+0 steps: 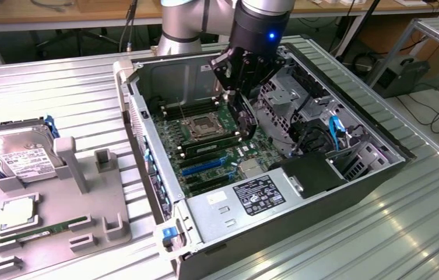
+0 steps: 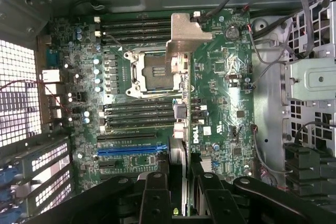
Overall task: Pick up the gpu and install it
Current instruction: 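Insert the gpu into the slot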
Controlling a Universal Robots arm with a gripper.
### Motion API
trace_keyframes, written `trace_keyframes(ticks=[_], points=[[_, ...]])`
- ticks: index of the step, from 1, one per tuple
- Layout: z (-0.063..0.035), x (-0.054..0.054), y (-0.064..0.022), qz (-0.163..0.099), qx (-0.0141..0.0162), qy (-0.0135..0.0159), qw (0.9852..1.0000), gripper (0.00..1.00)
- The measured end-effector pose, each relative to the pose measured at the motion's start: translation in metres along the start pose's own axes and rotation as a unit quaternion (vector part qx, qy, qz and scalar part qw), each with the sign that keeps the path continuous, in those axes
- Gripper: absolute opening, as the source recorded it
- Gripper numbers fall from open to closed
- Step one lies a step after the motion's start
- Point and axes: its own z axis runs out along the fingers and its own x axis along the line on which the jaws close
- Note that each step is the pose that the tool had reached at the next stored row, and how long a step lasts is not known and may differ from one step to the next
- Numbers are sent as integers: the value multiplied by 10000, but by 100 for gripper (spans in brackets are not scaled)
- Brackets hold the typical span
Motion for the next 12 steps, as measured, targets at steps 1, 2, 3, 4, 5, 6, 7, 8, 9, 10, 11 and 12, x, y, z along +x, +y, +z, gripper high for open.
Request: trace_keyframes(ticks=[1, 2, 3, 4, 5, 6, 7, 8, 9, 10, 11, 12], points=[[0, 0, 0, -37, -1, 1, 10000, 26], [0, 0, 0, -122, -3, 4, 9999, 26], [0, 0, 0, -176, -4, 6, 9998, 26], [0, 0, 0, -209, -5, 7, 9998, 26], [0, 0, 0, -240, -6, 8, 9997, 26], [0, 0, 0, -282, -7, 9, 9996, 26], [0, 0, 0, -314, -8, 10, 9995, 26], [0, 0, 0, -345, -9, 11, 9994, 26], [0, 0, 0, -372, -9, 12, 9993, 26], [0, 0, 0, -418, -10, 13, 9991, 26], [0, 0, 0, -466, -12, 15, 9989, 26], [0, 0, 0, -508, -13, 16, 9987, 26]])
